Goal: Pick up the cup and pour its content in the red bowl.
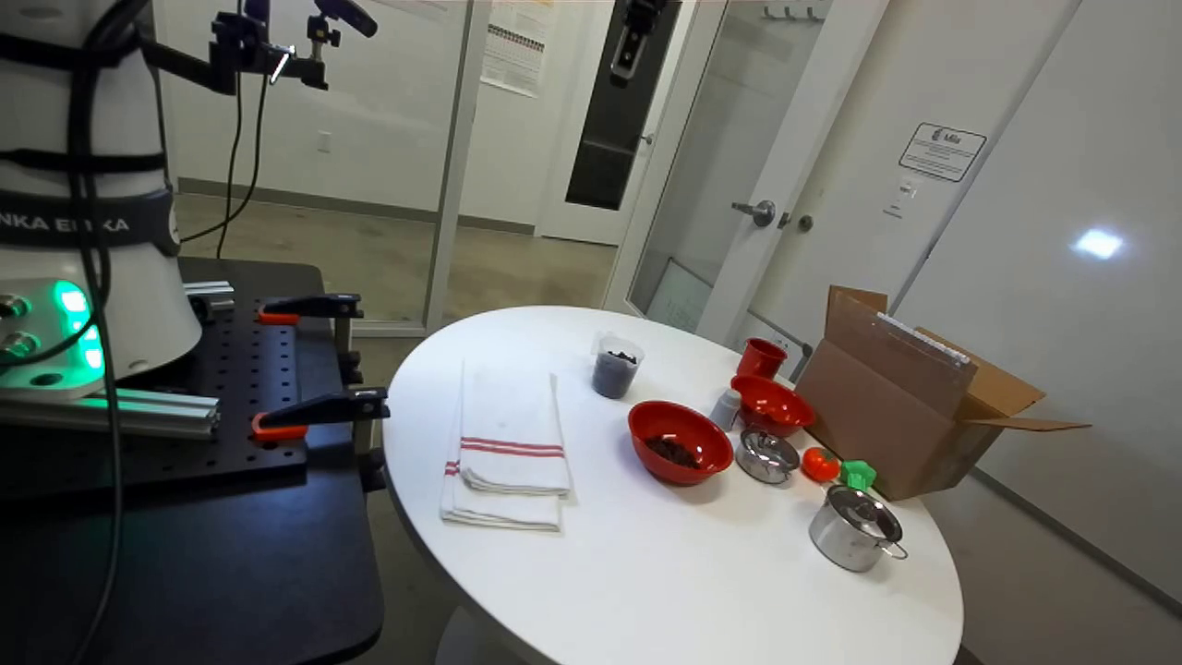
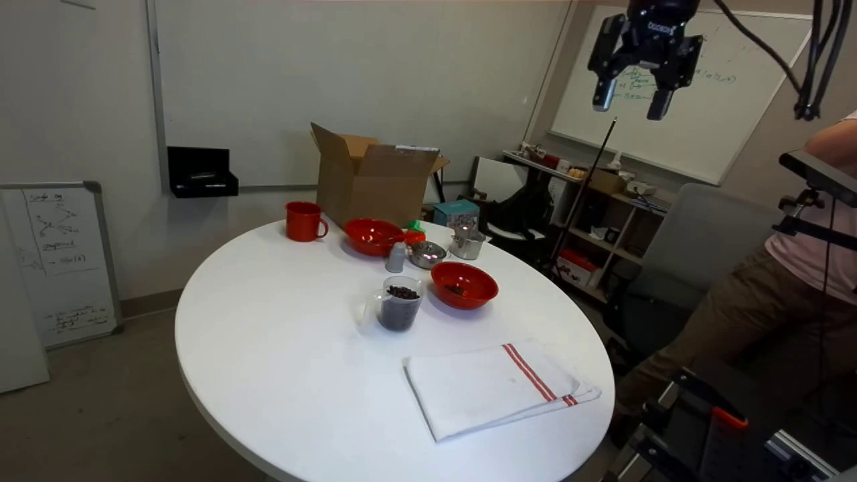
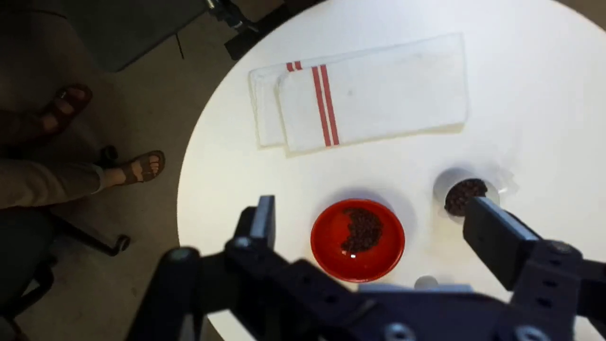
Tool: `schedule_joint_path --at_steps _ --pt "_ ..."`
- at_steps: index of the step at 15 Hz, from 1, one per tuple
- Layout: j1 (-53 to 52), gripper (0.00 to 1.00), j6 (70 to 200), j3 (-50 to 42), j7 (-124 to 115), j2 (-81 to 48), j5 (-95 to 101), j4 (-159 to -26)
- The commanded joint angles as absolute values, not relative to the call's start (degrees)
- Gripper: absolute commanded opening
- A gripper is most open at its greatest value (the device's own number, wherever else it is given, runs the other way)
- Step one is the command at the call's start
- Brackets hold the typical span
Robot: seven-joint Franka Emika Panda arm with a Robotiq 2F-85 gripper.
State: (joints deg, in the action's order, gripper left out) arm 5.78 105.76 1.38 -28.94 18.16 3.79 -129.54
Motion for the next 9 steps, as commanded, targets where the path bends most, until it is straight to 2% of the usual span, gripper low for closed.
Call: schedule_joint_path --at_steps 1,9 --pt "5.8 1.0 107.6 1.6 -32.0 16.9 3.7 -129.4" --pt "6.0 1.0 107.4 3.0 -46.7 10.0 5.1 -125.8"
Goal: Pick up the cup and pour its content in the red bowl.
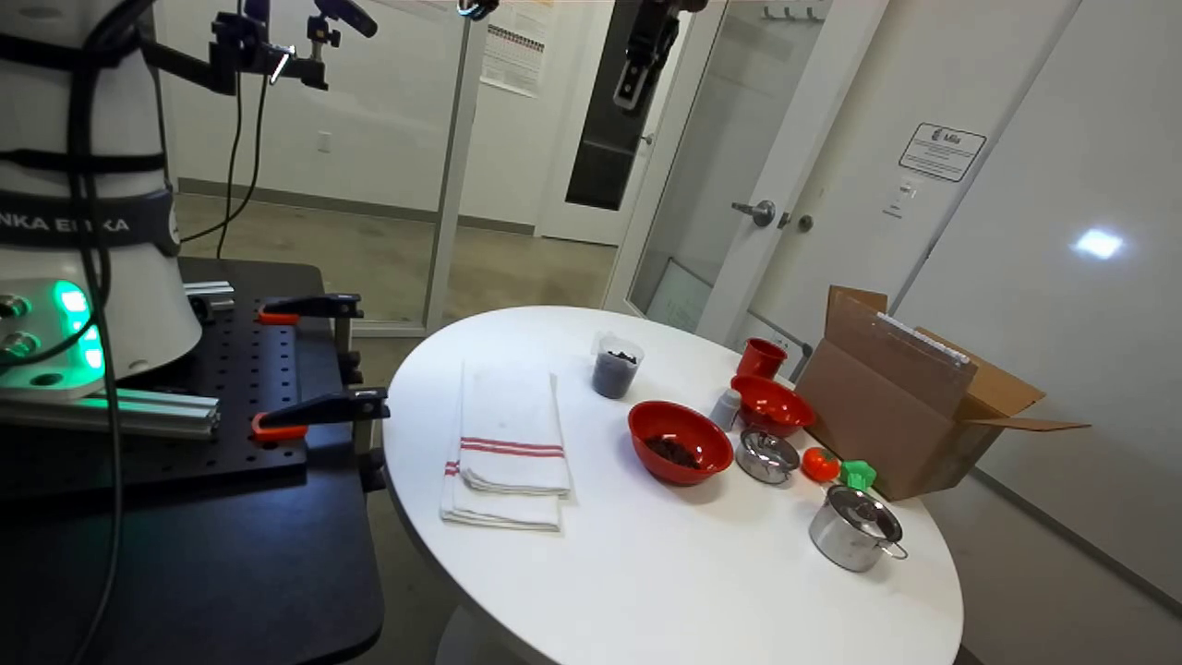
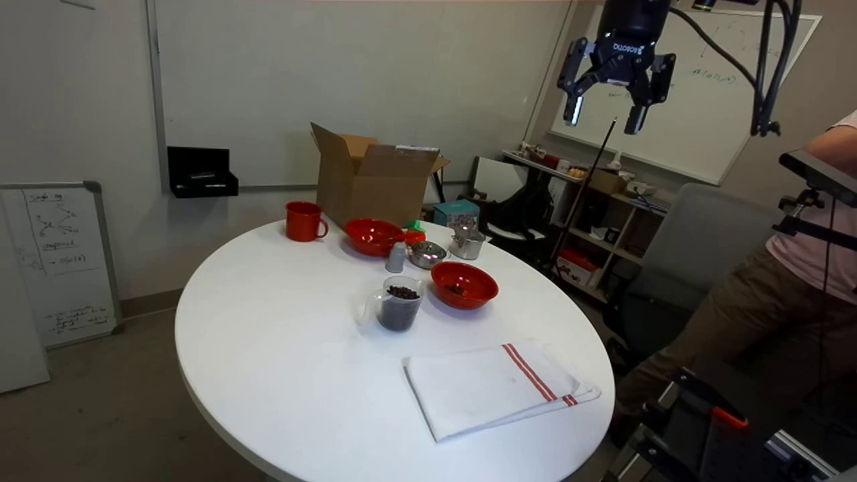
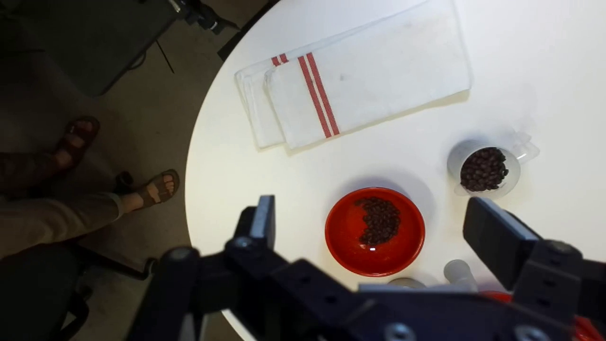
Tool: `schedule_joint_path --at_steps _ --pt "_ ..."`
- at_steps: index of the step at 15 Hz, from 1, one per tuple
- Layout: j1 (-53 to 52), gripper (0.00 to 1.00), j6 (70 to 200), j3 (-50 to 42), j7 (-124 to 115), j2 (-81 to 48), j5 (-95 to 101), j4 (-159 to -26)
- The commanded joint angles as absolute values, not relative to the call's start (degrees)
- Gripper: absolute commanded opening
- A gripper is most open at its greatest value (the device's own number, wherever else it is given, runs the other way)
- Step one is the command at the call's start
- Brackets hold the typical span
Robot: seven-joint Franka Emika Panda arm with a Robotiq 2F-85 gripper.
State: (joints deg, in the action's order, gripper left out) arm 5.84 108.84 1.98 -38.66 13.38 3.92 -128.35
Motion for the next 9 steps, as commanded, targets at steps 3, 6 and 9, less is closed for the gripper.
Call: schedule_joint_path --at_steps 3,6,9 --pt "5.2 1.0 108.5 3.6 -57.3 6.6 4.4 -123.5" --pt "3.9 1.0 110.0 4.1 -68.6 2.7 4.6 -119.9" --pt "1.9 1.0 110.6 4.4 -79.9 -2.8 6.3 -115.2"
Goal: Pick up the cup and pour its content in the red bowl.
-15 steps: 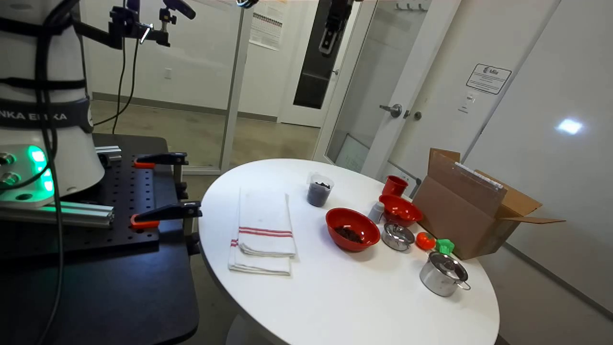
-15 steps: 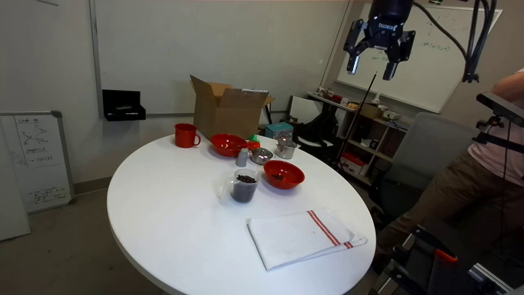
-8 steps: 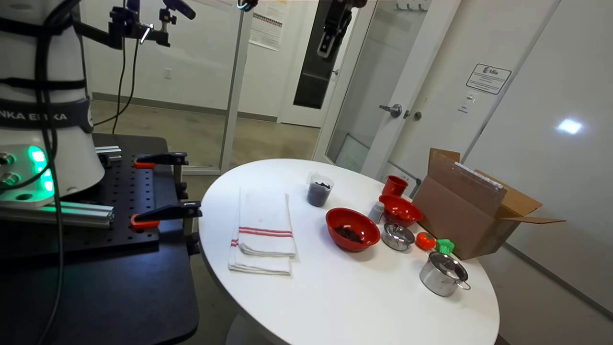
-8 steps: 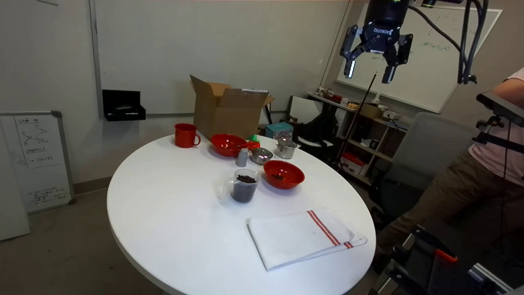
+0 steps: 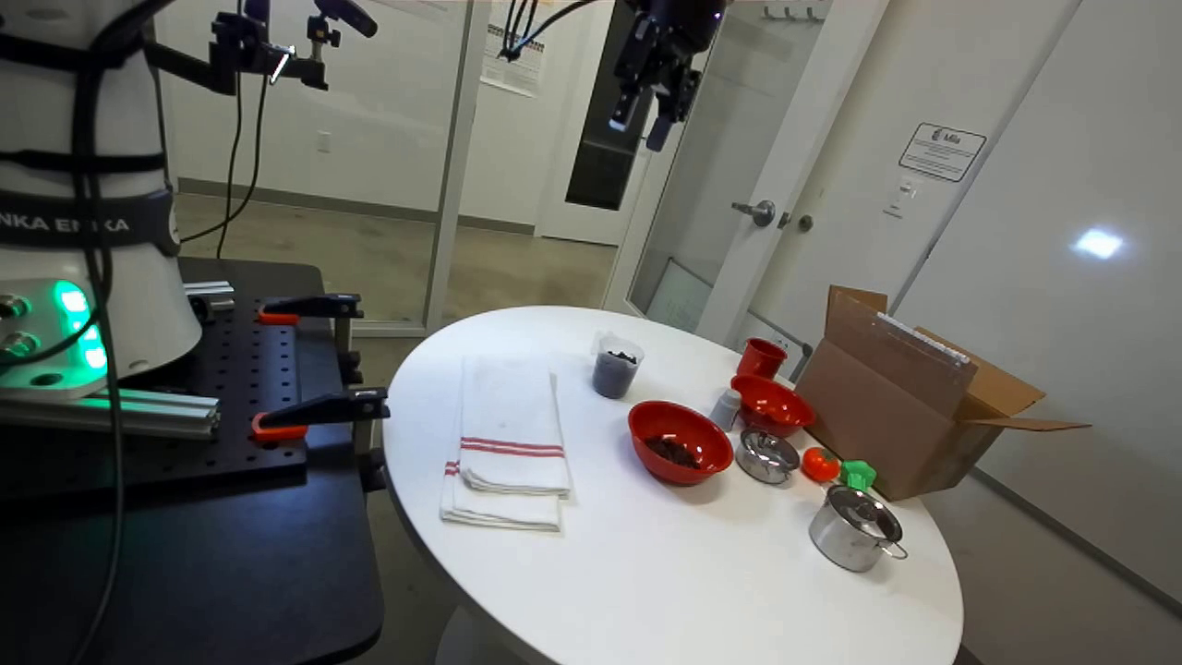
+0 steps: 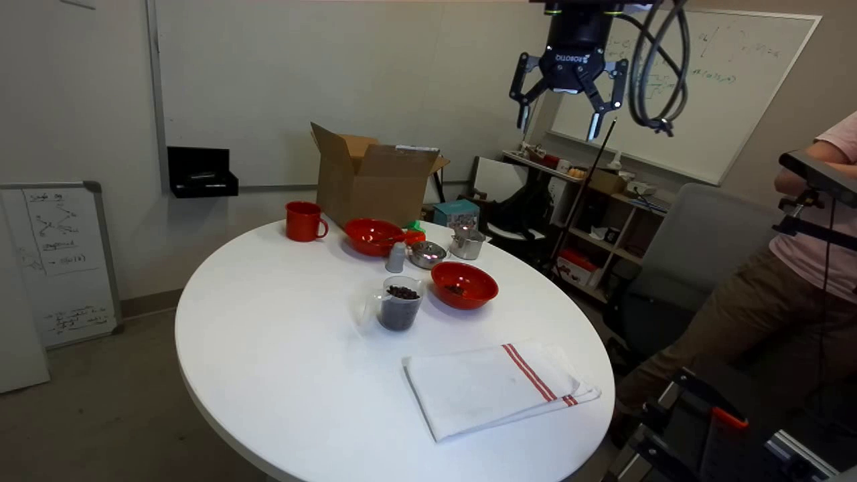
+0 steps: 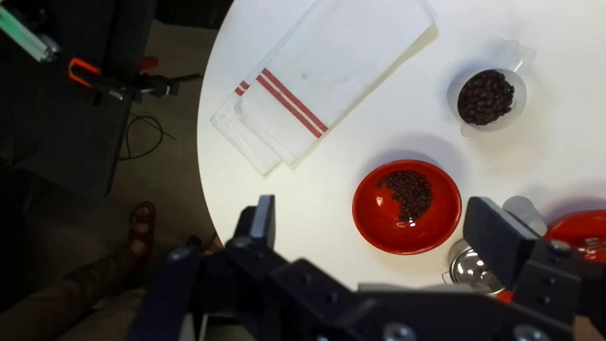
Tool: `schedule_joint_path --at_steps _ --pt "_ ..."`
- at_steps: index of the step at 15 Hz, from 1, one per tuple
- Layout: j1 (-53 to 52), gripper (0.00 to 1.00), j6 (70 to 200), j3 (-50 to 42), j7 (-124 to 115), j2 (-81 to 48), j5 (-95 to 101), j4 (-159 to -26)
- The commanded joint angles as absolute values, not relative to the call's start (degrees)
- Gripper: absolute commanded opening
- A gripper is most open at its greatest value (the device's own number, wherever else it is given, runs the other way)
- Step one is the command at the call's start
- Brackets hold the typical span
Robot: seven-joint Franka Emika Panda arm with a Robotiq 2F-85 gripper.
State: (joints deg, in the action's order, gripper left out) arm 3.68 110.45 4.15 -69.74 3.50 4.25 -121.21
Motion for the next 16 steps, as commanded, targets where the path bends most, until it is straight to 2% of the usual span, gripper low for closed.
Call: schedule_joint_path --at_steps 1,4,8,9,16 --pt "1.2 1.0 110.0 4.2 -82.9 -4.6 7.3 -113.6" --pt "-1.0 1.0 107.9 3.2 -89.3 -11.5 9.6 -108.3" --pt "-2.8 1.0 105.6 2.4 -85.7 -21.1 6.6 -100.7" --pt "-2.9 1.0 108.8 1.7 -86.6 -15.6 7.3 -107.3" --pt "-3.7 1.0 107.0 1.3 -86.3 -20.8 7.0 -102.0"
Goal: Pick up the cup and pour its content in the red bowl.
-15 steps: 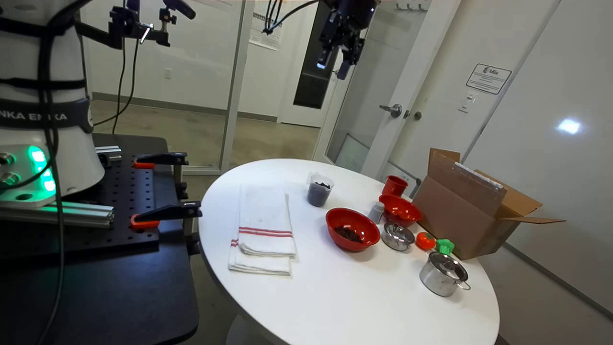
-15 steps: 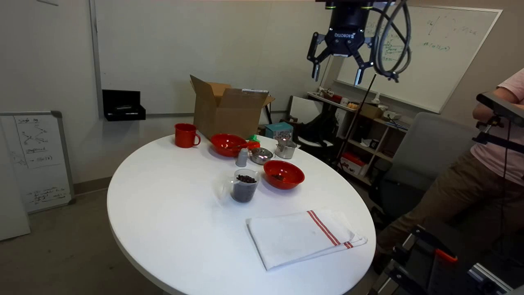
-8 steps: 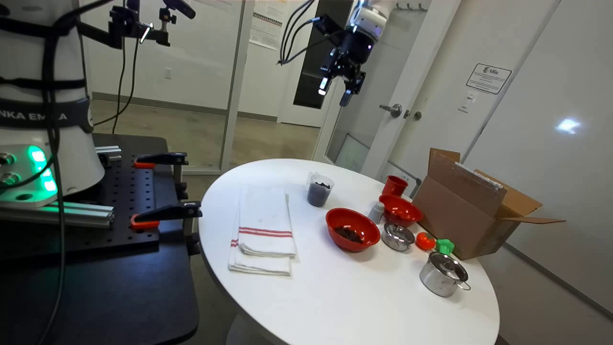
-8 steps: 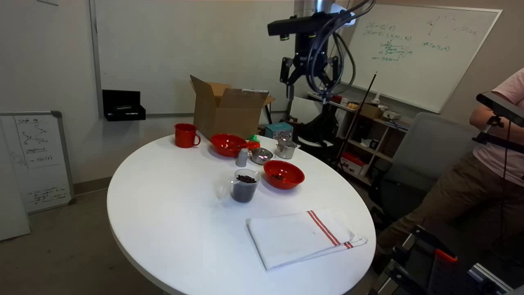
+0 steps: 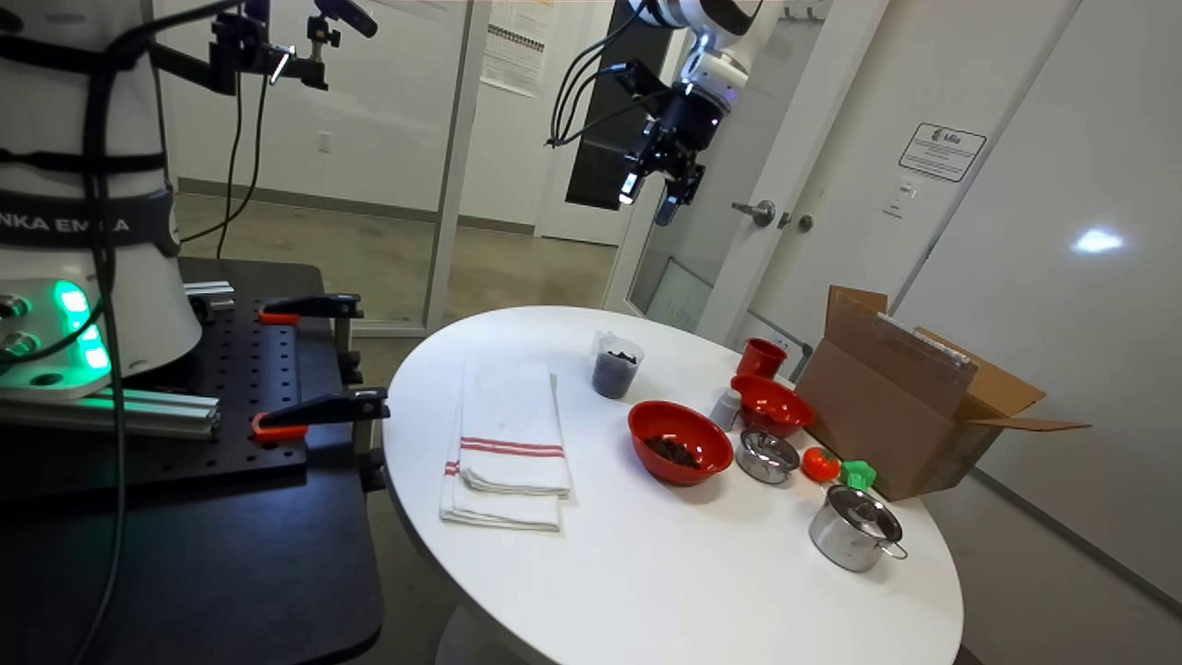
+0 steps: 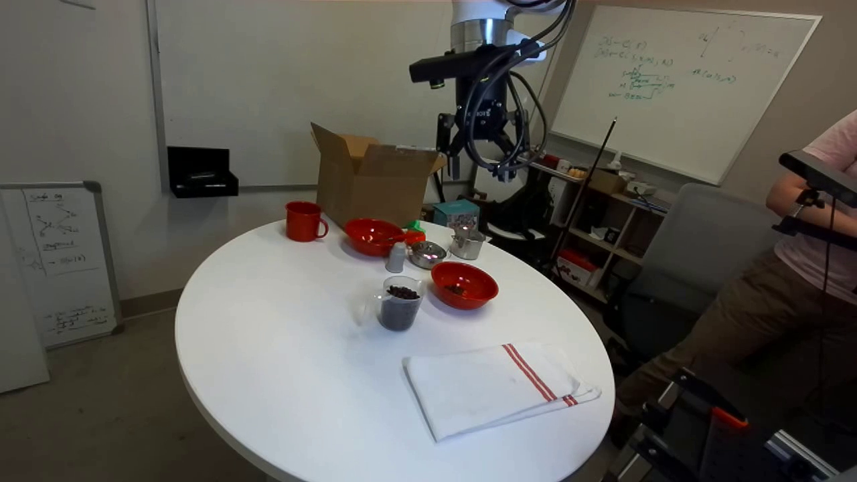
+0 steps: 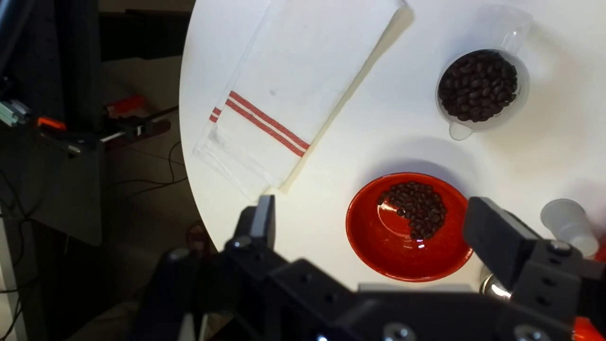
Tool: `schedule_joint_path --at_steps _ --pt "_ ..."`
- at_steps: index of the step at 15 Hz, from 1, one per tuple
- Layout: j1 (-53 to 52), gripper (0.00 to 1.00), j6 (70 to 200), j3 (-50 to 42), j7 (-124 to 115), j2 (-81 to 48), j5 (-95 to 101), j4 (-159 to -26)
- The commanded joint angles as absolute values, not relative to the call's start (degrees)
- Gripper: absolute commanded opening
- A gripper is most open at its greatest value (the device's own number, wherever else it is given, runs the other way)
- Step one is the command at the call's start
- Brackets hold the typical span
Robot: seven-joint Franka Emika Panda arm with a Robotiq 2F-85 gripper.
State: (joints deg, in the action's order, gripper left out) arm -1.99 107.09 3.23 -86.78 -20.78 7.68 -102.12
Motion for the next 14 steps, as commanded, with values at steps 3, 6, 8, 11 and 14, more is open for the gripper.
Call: schedule_joint_path --at_steps 3,6,8,11,14 --pt "-3.7 1.0 106.8 1.3 -86.3 -20.8 7.0 -101.9" --pt "-4.5 1.0 104.4 0.9 -88.7 -22.1 8.1 -100.1" --pt "-5.7 1.0 103.9 0.4 -90.7 -24.2 8.8 -97.7" --pt "-7.6 1.0 107.3 -0.3 -97.1 -25.4 7.9 -96.2" --pt "-7.6 1.0 107.3 -0.2 -96.1 -24.5 7.6 -97.9"
